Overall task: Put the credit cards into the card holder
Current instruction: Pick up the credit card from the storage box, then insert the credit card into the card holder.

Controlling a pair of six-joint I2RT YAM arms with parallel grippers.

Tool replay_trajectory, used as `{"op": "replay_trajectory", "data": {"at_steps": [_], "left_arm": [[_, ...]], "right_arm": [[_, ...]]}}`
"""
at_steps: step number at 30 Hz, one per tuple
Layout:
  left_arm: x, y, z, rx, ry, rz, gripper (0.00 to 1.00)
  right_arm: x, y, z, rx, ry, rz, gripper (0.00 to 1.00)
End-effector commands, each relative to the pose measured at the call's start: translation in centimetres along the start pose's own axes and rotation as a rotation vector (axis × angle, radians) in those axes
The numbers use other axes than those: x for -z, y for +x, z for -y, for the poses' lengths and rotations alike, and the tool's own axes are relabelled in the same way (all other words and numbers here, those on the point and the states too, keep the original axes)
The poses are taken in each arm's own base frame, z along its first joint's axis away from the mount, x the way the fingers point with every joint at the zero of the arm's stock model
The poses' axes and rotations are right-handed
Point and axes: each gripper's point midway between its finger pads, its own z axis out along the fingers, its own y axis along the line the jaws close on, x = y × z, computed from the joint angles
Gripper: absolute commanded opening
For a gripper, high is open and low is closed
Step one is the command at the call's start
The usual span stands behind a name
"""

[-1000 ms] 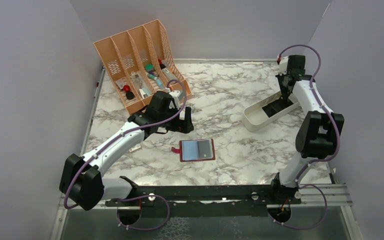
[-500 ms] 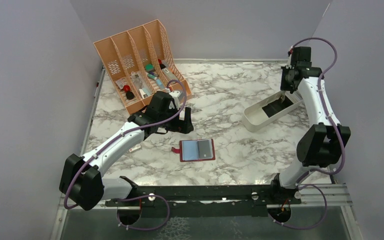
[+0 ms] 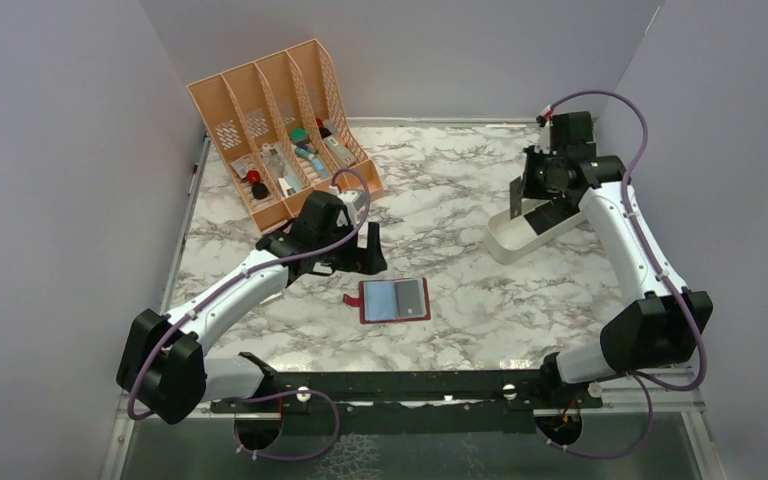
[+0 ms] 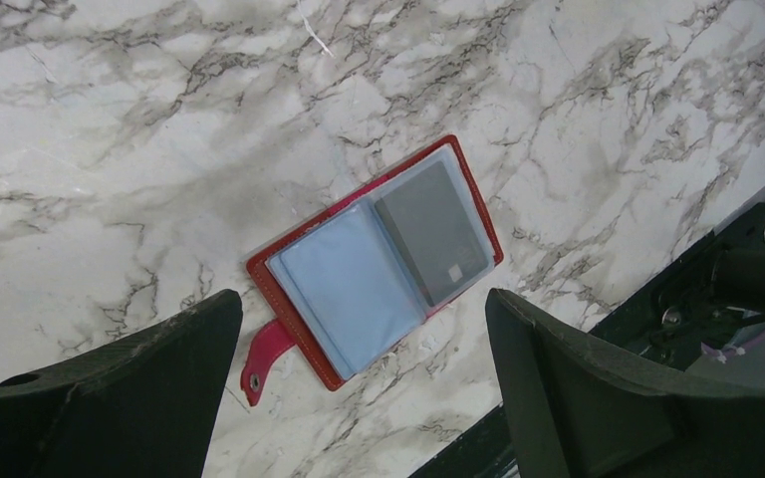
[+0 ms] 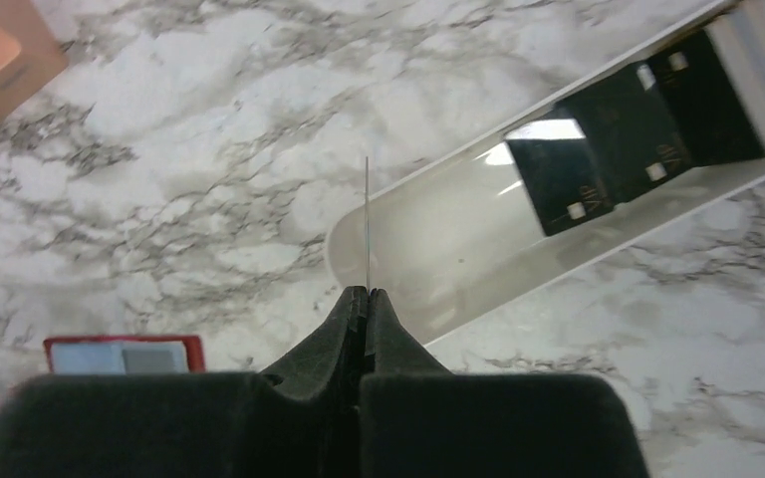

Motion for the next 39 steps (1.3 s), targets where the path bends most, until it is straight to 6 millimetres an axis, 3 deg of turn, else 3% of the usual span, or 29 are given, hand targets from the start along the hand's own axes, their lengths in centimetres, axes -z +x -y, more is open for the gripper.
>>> {"op": "replay_trajectory", "data": {"at_steps": [1, 6, 14, 19, 23, 31, 39], "left_arm": [[0.3, 1.1, 1.0, 0.069, 0.073, 0.006, 0.92], [0.1, 2.3, 1.3, 0.126, 0.102, -0.019, 0.88], [0.5, 2.6, 1.5, 0.162, 0.109, -0.017, 0.83], [-0.2, 4.6, 0.2, 0.210, 0.062, -0.055, 0.75], [-1.1, 6.4, -0.8, 0.244, 0.030, -0.110, 0.57], [-2.3, 8.0, -2.3, 0.262, -0.019, -0.132, 0.33], [-3.7, 9.4, -3.4, 0.283, -0.034, -0.151, 0.26]], "right_arm": [[1.1, 2.0, -5.6, -0.028, -0.233, -0.035, 0.01], [2.4, 3.7, -12.2, -0.051, -0.474, 0.010, 0.01], [2.1, 10.5, -16.6, -0.298, -0.624, -0.231, 0.01], [1.8, 15.1, -18.1, -0.424, -0.692, -0.395, 0.01], [1.0, 16.9, -18.3, -0.494, -0.661, -0.411, 0.01], [-0.9, 18.6, -18.0, -0.596, -0.600, -0.419, 0.01], [-2.5, 19.3, -20.5, -0.491, -0.641, -0.405, 0.01]]}}
